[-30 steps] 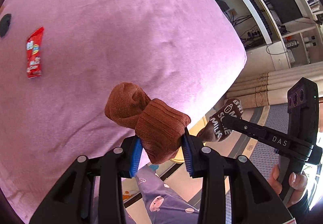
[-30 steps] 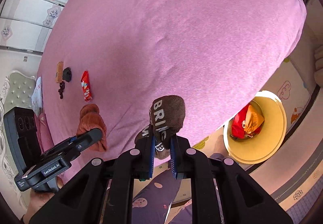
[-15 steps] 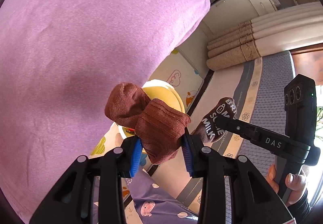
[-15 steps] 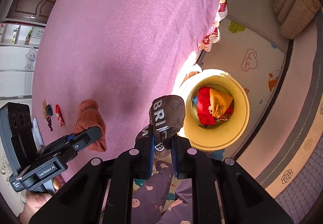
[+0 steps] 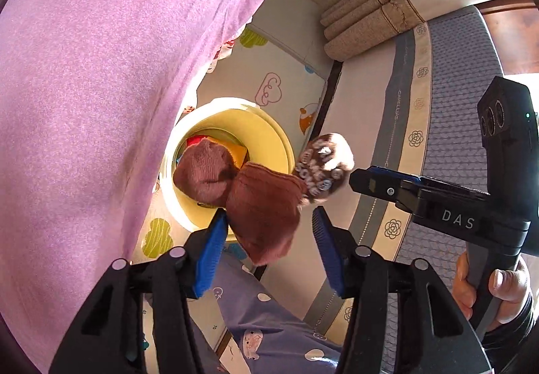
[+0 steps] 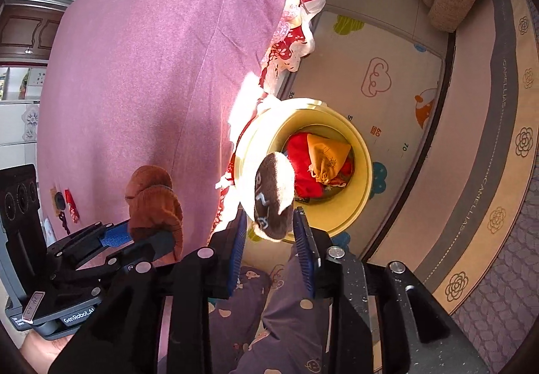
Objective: Collect trash
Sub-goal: 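Carry the orange and brown socks to the yellow basin and release, then move both open tools back over the red milk candy bag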
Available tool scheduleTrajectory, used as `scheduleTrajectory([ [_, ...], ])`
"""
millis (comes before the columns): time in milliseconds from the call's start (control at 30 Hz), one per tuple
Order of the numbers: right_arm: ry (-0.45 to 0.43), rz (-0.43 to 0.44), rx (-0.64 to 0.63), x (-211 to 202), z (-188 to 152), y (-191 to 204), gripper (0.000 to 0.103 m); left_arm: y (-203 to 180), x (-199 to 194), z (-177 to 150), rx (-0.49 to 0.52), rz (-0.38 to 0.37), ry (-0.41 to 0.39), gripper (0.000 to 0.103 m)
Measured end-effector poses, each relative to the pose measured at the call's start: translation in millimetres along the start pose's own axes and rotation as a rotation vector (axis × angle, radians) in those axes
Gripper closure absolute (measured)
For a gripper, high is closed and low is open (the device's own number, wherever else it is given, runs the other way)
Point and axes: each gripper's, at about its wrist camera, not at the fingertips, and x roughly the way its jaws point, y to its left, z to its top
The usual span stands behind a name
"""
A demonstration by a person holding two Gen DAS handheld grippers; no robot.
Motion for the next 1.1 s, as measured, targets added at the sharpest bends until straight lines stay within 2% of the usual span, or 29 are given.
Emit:
scheduleTrajectory([
  [67,0.004,0.006,0.015,1,0,-4,0.068,1,3,0,0.005,0.020,0.007,0.041],
  [267,0.008,0.018,0.027,1,0,-3,0.068,7,-1,-1,0.023,0.025,0.003,0.040],
  [633,0.011,0.035,-0.020,-1,3,31,0.068,23,-28,-1,-0.032,0.015,-0.056,0.040],
  [867,0.004,0.045,-0.108,-7,7,79,0.068,53,-60,-17,-0.098,0.013,-0.120,0.040],
  [1100,0.023,0.061,-0.253,2,3,162,0.068,109,-105,-48,-0.223,0.024,-0.201,0.040],
])
